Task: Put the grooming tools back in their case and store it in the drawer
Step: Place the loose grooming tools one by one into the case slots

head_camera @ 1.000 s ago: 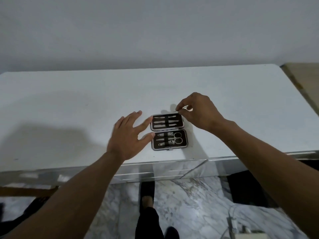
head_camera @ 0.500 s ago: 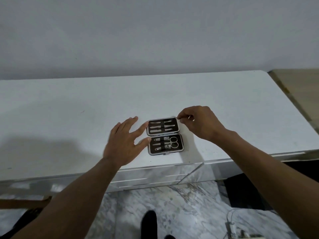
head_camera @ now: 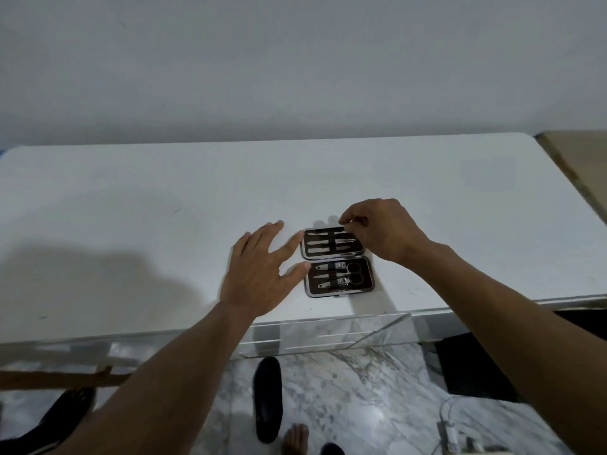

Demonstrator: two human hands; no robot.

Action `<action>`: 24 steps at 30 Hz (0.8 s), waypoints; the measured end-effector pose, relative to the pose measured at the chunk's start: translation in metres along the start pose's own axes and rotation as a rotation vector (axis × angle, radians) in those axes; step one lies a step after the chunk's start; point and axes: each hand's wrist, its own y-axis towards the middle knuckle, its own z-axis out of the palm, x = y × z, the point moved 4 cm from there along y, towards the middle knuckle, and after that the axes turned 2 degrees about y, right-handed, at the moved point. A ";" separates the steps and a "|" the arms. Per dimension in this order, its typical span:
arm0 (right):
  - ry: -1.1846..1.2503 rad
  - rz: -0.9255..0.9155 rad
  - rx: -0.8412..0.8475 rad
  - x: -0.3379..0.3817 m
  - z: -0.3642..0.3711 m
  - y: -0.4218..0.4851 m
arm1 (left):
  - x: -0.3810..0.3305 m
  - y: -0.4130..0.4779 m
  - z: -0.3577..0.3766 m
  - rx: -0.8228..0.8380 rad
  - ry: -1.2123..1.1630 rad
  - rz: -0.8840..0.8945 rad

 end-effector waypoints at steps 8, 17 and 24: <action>-0.030 0.017 -0.074 0.008 -0.019 0.004 | 0.000 0.000 0.000 0.000 0.022 0.007; -0.095 0.050 -0.073 0.005 -0.016 -0.008 | 0.000 0.000 0.002 0.024 0.001 0.008; -0.093 0.065 -0.097 0.001 -0.028 -0.016 | -0.001 -0.001 0.000 0.008 0.014 0.006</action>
